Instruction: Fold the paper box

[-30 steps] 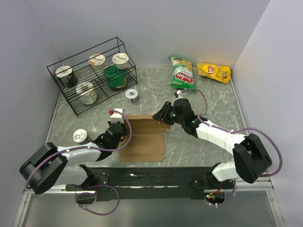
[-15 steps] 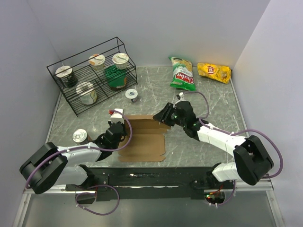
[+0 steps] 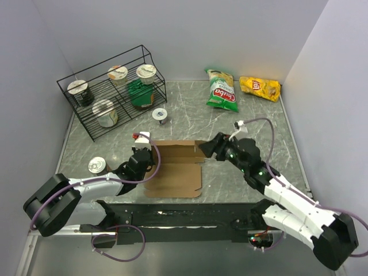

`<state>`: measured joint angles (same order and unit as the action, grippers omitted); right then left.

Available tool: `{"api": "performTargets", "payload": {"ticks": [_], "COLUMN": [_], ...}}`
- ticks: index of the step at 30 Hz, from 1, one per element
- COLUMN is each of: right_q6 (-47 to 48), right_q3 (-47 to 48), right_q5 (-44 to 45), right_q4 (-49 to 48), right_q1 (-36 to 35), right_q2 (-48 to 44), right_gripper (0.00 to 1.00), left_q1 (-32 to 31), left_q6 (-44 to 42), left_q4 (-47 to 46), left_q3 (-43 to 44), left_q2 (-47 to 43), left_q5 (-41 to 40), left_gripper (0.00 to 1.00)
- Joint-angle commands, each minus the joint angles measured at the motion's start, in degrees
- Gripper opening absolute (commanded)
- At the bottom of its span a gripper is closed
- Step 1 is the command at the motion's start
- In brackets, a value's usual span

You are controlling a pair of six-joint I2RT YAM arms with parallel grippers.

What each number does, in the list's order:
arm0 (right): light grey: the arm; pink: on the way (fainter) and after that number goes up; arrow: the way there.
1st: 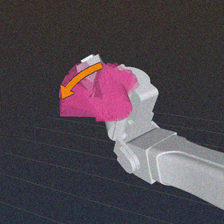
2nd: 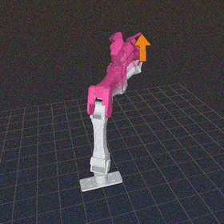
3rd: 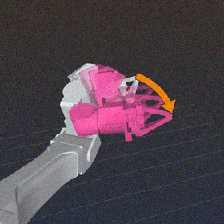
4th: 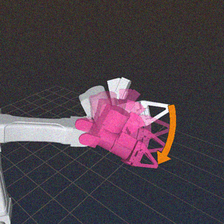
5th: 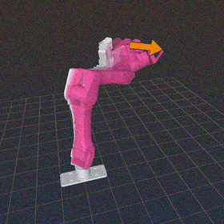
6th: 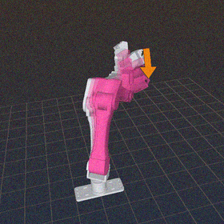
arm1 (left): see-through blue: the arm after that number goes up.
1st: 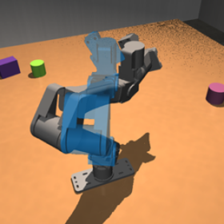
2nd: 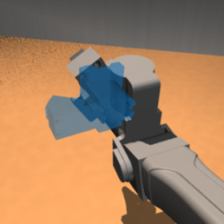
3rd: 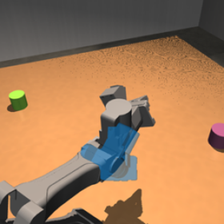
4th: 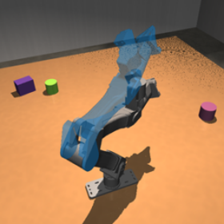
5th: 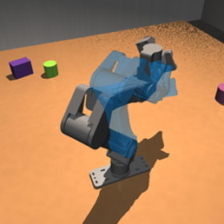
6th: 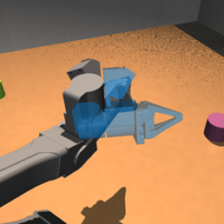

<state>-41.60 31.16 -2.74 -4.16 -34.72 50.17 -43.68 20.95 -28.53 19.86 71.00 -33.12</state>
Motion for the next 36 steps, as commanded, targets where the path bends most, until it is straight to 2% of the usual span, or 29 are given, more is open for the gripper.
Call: {"api": "performTargets", "payload": {"ticks": [1,6,17,25,36], "right_q6": [2.5,1.1,2.3,1.1,2.6], "right_q3": [-5.5,-10.3,-10.8,-9.8,-9.0], "right_q5": [2.7,1.8,5.0,5.2,9.4], "right_q4": [5.6,0.6,-10.0,-17.5,-22.1], "right_q1": [-0.2,-0.6,-0.9,-1.8,-2.0], "right_q2": [-3.0,0.2,12.8,22.7,27.3], "right_gripper": [0.71,0.65,0.59,0.57,0.57], "left_q1": [0.3,0.4,0.4,0.4,0.4], "left_q6": [1.9,2.1,2.0,2.0,1.7], "left_q4": [1.6,1.6,2.2,2.3,2.1], "left_q3": [2.3,2.6,2.5,2.9,3.3], "left_q2": [0.7,1.0,0.2,0.9,1.6], "left_q5": [2.6,3.7,3.9,4.2,4.5], "left_gripper": [0.07,0.07,0.07,0.07,0.07]}}
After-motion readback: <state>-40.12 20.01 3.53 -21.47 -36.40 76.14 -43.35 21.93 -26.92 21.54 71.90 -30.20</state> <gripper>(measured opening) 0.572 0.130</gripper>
